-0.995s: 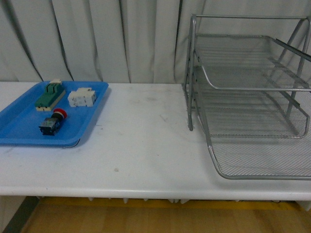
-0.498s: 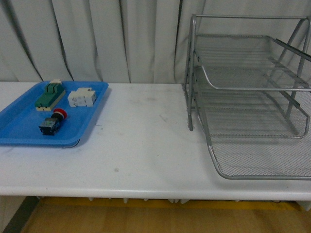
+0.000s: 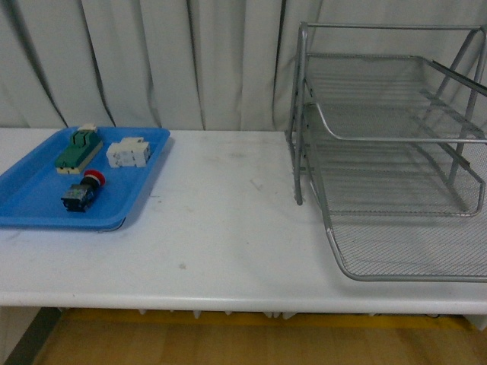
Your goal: Place button on rack with both arms
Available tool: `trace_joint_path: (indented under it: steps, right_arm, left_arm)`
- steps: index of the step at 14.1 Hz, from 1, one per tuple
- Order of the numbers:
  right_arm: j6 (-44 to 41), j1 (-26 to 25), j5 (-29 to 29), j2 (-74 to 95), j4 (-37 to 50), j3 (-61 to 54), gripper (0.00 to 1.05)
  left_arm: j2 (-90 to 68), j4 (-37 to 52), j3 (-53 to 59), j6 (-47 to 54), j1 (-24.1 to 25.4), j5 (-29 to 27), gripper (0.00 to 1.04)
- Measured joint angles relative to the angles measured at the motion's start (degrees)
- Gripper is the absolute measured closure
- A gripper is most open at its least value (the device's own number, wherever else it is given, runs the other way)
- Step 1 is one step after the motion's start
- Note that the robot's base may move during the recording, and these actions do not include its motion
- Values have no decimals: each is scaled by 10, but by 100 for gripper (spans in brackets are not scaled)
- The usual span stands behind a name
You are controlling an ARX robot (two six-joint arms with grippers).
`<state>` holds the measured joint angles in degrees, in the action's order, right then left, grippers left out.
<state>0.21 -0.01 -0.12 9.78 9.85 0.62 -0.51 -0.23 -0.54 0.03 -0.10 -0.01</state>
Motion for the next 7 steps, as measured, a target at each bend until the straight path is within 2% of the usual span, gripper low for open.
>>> trace_joint_path:
  steps: [1, 5, 6, 7]
  right_arm:
    - [-1, 0, 0, -65, -97, 0, 103]
    - [0, 0, 1, -96, -99, 0, 103]
    - [-1, 0, 1, -96, -101, 0, 100]
    - [-1, 0, 1, -96, -101, 0, 86]
  left_arm:
    - [0, 0, 0, 0, 0, 0, 7]
    - [0, 0, 0, 0, 0, 0, 7]
    - [0, 0, 0, 0, 0, 0, 7]
    - [0, 0, 0, 0, 0, 0, 7]
